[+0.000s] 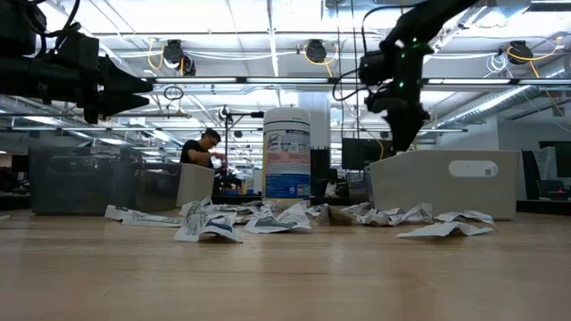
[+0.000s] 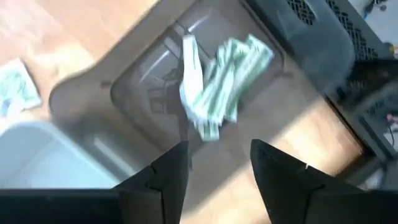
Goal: Pick & Place First Aid Supplies
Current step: Put the green bandage into the right black bin
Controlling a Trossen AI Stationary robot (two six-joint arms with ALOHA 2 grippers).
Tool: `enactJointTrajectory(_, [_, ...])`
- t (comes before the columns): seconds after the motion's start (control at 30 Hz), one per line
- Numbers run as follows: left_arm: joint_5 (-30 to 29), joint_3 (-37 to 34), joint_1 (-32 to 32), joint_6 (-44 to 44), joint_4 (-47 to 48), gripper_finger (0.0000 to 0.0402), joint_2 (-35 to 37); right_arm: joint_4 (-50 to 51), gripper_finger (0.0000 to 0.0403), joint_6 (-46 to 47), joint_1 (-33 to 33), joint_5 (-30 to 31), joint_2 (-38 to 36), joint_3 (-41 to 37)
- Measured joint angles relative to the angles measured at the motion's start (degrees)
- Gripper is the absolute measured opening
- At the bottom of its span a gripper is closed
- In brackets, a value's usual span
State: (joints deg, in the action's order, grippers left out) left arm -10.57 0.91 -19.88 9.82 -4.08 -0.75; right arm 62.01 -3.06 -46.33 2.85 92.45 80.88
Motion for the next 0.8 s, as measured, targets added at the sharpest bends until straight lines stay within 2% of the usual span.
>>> enactJointTrajectory(0.37, [-0.02, 0.00, 0.00, 0.00, 0.00, 0.0237, 0.02, 11.15, 0.0164, 2.78, 0.20, 0.04, -8.59, 0.01])
enactJointTrajectory(0.63, [0.00, 0.00, 0.00, 0.00, -0.01, 0.0237, 0.01, 13.33, 0.0162, 2.83, 0.35, 0.05, -11.08, 0.00])
enactJointTrajectory(0.8, [-0.01, 0.00, -0.01, 0.00, 0.00, 0.0237, 0.01, 16.64, 0.0160, 2.85, 4.63, -0.02, -11.44, 0.00])
